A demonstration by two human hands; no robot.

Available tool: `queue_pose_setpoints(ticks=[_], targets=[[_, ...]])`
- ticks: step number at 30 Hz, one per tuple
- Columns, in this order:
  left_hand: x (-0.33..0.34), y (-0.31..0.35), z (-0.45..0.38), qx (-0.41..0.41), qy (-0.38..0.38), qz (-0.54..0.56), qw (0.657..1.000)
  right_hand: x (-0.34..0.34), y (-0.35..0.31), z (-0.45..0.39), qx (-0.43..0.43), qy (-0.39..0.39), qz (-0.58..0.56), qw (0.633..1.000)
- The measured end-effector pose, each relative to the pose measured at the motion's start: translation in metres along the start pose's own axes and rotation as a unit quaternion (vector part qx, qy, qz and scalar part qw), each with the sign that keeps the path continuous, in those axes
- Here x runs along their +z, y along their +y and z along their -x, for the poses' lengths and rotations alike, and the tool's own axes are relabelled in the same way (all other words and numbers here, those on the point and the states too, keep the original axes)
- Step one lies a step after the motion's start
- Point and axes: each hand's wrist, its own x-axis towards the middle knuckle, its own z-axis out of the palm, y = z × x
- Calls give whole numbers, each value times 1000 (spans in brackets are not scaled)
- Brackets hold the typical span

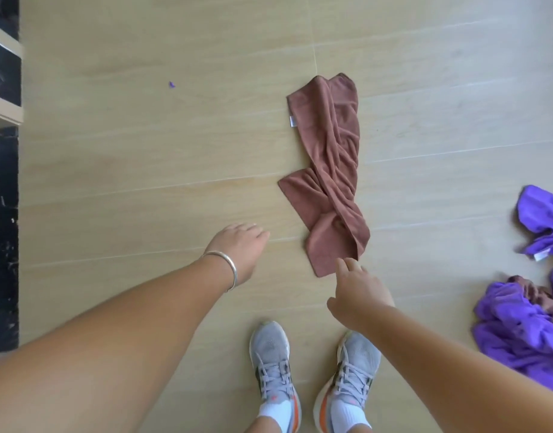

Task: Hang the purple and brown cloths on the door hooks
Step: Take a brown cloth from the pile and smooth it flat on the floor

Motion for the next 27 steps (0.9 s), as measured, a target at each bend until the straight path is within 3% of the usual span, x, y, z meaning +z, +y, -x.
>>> queue_pose_setpoints(ticks=[7, 17, 20, 27], targets=[[72, -7, -107, 20, 23, -27, 999, 66, 21, -93, -3, 35, 14, 999], [109, -42, -254, 111, 65, -101, 987, 139, 15, -184, 120, -13, 32, 992], [112, -41, -281, 103, 64, -136, 983, 155, 10, -199, 120, 97, 18, 988], [98, -22, -298, 137, 200, -205, 948, 152, 38, -210, 98, 170, 76, 978]])
